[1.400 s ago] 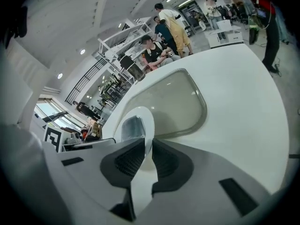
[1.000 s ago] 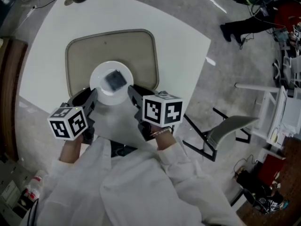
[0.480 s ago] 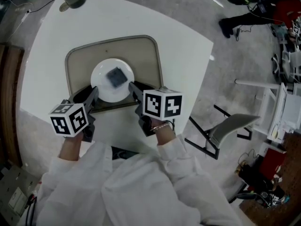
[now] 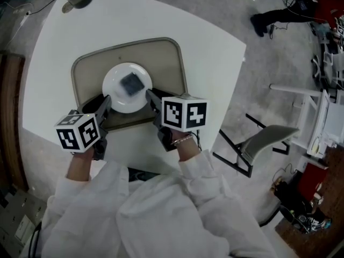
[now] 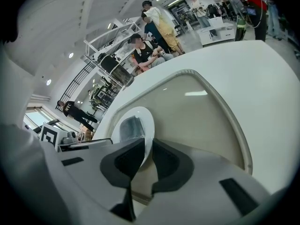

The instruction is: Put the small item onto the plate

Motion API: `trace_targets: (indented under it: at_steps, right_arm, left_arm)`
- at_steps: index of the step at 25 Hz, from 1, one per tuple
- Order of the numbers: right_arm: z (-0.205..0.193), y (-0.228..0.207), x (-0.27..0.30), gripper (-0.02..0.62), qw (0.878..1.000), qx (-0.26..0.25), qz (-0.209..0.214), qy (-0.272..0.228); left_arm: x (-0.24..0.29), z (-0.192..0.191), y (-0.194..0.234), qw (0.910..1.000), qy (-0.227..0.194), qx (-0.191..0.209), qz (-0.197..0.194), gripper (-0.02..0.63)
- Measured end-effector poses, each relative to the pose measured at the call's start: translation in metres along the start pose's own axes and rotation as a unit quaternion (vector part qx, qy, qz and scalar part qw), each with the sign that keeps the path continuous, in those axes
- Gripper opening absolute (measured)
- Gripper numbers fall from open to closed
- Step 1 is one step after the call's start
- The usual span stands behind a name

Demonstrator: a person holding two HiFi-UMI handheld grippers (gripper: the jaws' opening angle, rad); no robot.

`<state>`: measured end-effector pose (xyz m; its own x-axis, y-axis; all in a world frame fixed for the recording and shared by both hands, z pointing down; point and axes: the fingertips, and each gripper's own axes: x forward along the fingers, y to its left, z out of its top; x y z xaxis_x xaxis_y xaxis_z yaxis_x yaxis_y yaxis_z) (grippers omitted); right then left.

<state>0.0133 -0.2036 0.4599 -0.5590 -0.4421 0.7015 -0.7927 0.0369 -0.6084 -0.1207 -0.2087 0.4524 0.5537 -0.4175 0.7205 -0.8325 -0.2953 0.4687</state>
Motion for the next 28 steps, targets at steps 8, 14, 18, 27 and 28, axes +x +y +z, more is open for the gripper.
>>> trace_targets:
  at_steps: [8,14,18,27,28]
  right_arm:
    - [0.0030,-0.0026,0.0030,0.057,1.000,-0.001,-0.009,-0.003]
    - [0.0020,-0.0032,0.0029,0.057,0.999,-0.004,-0.038,-0.009]
    - [0.0033,-0.0032,0.0032,0.057,0.998,-0.017,-0.056,-0.007]
    - [0.0031,-0.0067,-0.0004,0.071,0.995,-0.055,-0.086,-0.009]
    - [0.0028,-0.0069,-0.0017,0.072,0.994,-0.058,-0.088,-0.009]
  left_arm:
    - [0.0033,0.0000,0.0006,1.0000,0.000,0.001,0.008,0.084]
    - [0.0031,-0.0016,0.0001,0.9999,-0.011,0.004,0.008,0.084]
    - [0.0036,-0.0006,-0.0002,0.9997,-0.020,0.012,0.008,0.084]
    - [-0.0009,-0.0042,0.0021,0.9995,-0.028,0.006,0.010,0.084]
    - [-0.0024,-0.0048,0.0024,0.9995,-0.030,0.004,0.011,0.084]
